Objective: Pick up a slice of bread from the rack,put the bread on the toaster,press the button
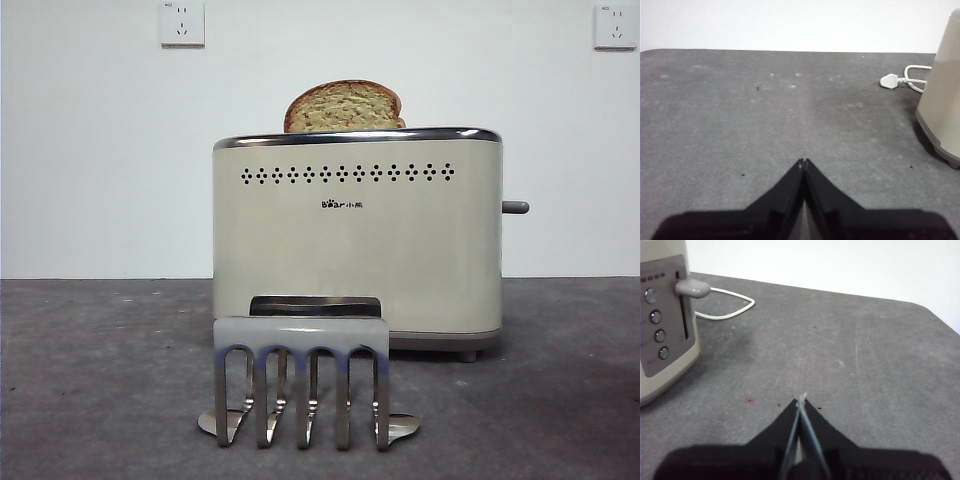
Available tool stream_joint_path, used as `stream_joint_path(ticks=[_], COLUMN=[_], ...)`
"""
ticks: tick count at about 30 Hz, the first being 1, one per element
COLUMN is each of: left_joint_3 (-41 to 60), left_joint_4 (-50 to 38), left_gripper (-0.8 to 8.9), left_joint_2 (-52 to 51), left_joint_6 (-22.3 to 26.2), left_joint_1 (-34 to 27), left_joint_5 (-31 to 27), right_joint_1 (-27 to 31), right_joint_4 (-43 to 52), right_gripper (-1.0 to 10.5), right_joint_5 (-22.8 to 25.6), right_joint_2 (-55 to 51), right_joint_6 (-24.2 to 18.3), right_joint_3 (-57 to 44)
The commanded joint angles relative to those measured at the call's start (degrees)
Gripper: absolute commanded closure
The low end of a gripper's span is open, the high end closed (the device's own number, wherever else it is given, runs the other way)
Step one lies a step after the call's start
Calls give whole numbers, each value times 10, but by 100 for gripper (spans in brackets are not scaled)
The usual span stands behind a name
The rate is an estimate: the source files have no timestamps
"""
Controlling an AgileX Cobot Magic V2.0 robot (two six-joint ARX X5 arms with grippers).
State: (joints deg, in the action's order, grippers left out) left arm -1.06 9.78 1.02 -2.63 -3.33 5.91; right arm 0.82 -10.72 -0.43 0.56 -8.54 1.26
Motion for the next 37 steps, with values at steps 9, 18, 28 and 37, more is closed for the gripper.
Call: stream_joint_path(ticks=[9, 18, 28, 37], left_joint_3=[6, 6, 6, 6], left_joint_4=[-4, -4, -4, -4], left_gripper=[817, 817, 818, 817], left_joint_2=[1, 2, 2, 2], left_joint_6=[-3, -3, -3, -3], left_joint_1=[-1, -1, -1, -1], left_joint_5=[1, 1, 1, 1], right_joint_1=[-1, -1, -1, -1], right_joint_4=[0, 0, 0, 0], right_gripper=[946, 946, 946, 946], right_joint_5=[17, 18, 17, 17], right_joint_2=[-1, -1, -1, -1], right_joint_6=[60, 59, 59, 59], right_joint_3=[-4, -4, -4, -4])
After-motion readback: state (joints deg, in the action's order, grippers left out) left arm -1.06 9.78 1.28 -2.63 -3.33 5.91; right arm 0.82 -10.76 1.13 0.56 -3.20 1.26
